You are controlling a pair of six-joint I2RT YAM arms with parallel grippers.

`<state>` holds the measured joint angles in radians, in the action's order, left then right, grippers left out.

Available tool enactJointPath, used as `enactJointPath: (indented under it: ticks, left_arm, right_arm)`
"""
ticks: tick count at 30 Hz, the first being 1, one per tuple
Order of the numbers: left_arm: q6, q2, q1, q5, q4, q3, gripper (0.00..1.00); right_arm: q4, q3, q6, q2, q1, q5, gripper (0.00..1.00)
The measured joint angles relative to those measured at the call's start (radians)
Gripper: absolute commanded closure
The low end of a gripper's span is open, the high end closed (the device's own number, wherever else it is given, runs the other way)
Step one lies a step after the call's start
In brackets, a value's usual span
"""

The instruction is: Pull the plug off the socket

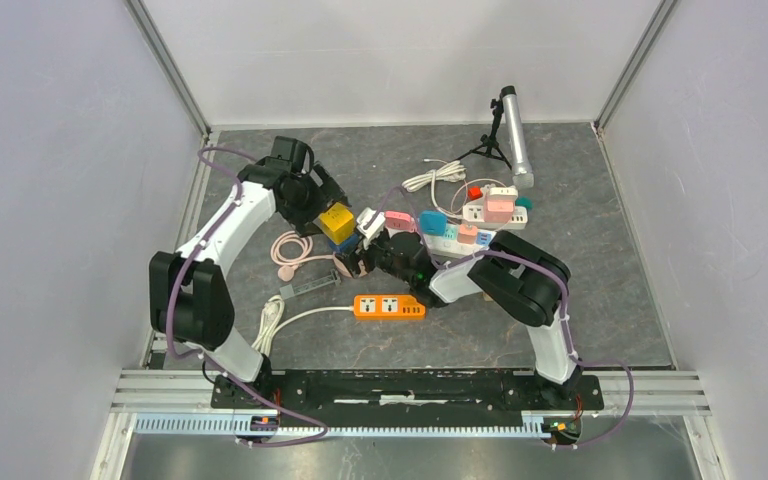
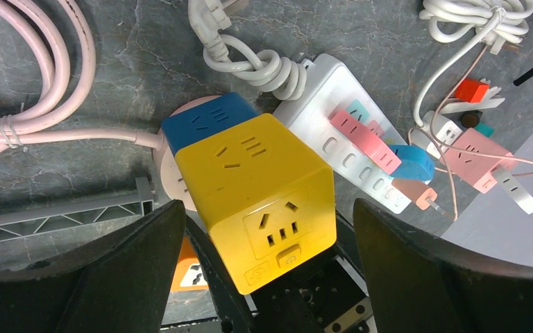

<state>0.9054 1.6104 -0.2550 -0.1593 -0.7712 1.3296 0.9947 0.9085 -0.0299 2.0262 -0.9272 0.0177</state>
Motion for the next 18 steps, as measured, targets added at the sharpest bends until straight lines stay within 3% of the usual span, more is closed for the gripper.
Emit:
enactJointPath:
  ticks: [6, 14, 18]
  left_arm:
    - [0.018, 0.011, -0.001, -0.009, 0.003, 0.0, 0.09]
    - [0.018, 0.046, -0.005, -0.032, 0.003, 0.0, 0.08]
    - [0.018, 0.046, -0.006, -0.035, 0.002, 0.0, 0.11]
  right_arm:
    - [0.036, 0.0, 0.012, 0.038, 0.009, 0.002, 0.3]
    - [0.067, 0.024, -0.011, 0.08, 0.025, 0.033, 0.21]
    - [0.065, 0.043, -0.027, 0.084, 0.027, 0.035, 0.37]
